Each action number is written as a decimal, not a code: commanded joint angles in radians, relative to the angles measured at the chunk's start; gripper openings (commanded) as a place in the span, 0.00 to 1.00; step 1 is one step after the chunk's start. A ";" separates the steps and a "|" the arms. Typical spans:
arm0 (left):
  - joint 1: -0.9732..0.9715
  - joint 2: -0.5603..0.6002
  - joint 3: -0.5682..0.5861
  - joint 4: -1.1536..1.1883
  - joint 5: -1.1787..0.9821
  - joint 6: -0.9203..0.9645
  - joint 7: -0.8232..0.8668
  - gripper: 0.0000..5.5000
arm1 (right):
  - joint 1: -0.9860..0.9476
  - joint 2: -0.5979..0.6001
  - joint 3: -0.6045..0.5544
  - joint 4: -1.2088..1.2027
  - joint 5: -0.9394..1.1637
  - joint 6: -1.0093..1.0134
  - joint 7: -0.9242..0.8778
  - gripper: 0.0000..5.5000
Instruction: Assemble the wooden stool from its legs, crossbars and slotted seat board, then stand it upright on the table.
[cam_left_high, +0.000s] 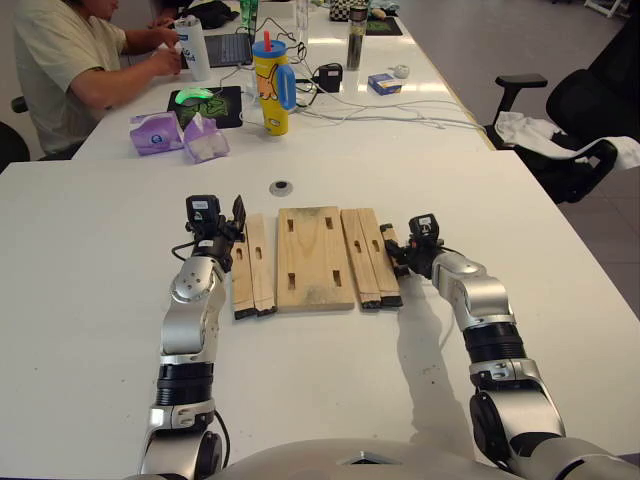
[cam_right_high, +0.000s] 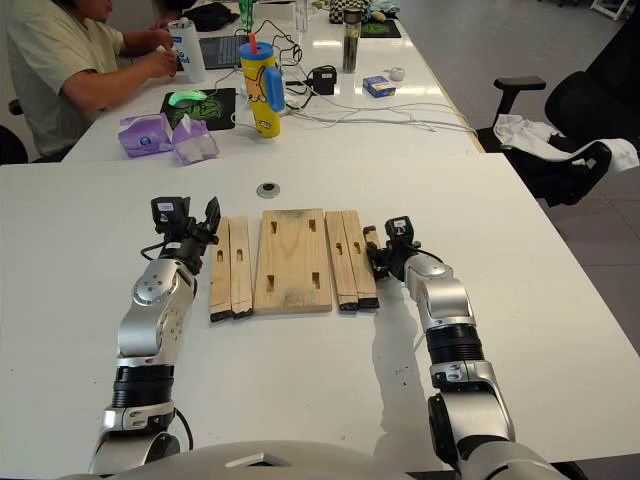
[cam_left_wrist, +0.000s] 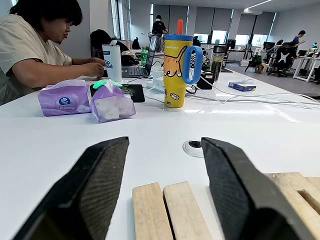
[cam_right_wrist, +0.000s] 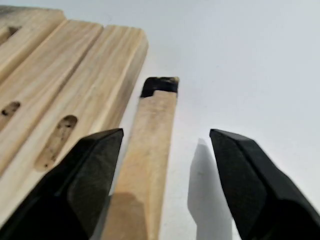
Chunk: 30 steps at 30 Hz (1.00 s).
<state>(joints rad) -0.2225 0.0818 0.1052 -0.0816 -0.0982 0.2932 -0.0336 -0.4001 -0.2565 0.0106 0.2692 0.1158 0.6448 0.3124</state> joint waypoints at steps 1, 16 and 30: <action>0.006 -0.002 0.004 0.002 -0.004 -0.003 0.002 0.49 | 0.019 0.002 0.015 -0.034 0.001 0.031 0.011 0.59; -0.086 0.035 0.019 -0.024 -0.031 0.090 -0.021 0.49 | 0.040 0.028 -0.031 -0.003 -0.016 0.052 -0.092 0.24; -0.216 -0.093 0.092 -0.076 -0.605 0.460 -0.226 0.49 | 0.018 0.103 0.034 -0.294 0.115 -0.403 0.130 0.24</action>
<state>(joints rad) -0.4010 -0.0016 0.1795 -0.1544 -0.6210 0.7007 -0.2364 -0.3981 -0.1648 0.0260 0.0123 0.1903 0.2523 0.3979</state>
